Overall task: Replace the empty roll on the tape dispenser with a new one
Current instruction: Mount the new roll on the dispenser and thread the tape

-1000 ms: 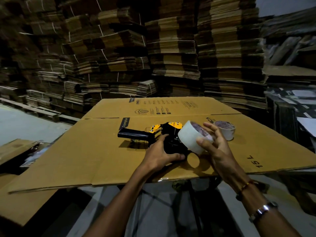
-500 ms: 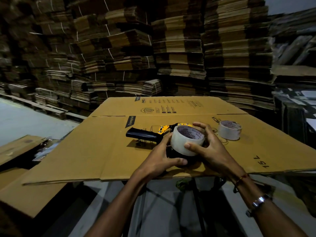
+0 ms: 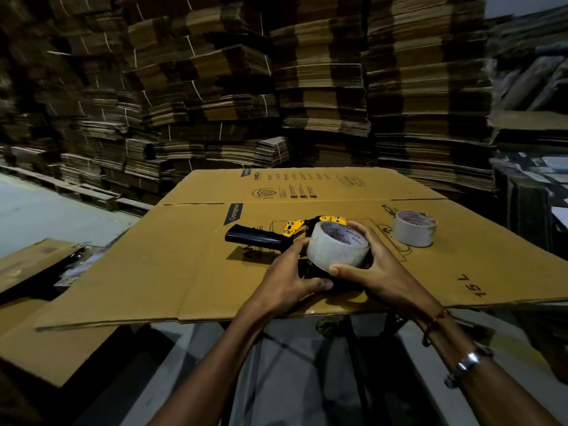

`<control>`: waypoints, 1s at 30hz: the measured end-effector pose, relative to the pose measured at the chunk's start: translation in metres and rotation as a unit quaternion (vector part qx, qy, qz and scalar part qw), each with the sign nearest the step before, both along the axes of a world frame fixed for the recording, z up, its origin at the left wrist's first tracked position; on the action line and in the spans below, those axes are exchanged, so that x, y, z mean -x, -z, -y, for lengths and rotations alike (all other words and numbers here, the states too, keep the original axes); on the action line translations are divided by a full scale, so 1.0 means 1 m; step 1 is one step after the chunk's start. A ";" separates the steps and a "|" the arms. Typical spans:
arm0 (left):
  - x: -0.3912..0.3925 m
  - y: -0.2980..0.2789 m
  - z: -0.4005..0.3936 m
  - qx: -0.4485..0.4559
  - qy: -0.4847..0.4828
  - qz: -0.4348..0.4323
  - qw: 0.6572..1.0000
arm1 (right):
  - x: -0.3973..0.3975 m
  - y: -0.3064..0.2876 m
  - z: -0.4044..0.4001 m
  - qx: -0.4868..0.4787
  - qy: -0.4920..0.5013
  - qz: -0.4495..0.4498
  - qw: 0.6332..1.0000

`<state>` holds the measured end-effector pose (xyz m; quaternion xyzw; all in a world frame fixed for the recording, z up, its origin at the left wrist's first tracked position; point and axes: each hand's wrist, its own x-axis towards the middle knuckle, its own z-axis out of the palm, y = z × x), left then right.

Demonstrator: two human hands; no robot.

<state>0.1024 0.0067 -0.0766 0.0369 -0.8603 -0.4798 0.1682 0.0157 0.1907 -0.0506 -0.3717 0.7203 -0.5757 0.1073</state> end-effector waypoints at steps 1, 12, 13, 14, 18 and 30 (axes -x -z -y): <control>0.000 0.000 0.000 -0.002 0.002 0.002 1.000 | 0.001 0.001 0.000 -0.002 0.007 -0.008 1.000; 0.003 0.001 0.007 -0.023 0.013 0.003 1.000 | 0.004 0.007 0.003 -0.030 0.055 -0.116 0.991; 0.003 0.000 0.007 -0.018 0.016 0.005 1.000 | 0.003 0.007 0.003 -0.033 0.053 -0.128 0.990; 0.003 0.000 0.007 -0.013 0.022 0.006 1.000 | 0.003 0.007 0.003 -0.037 0.052 -0.141 0.988; 0.001 -0.003 0.005 -0.004 0.042 -0.001 0.999 | 0.003 0.005 0.004 -0.041 0.055 -0.188 0.980; -0.003 -0.005 0.002 0.016 0.033 -0.019 0.999 | 0.008 -0.008 -0.001 -0.127 0.014 -0.280 0.951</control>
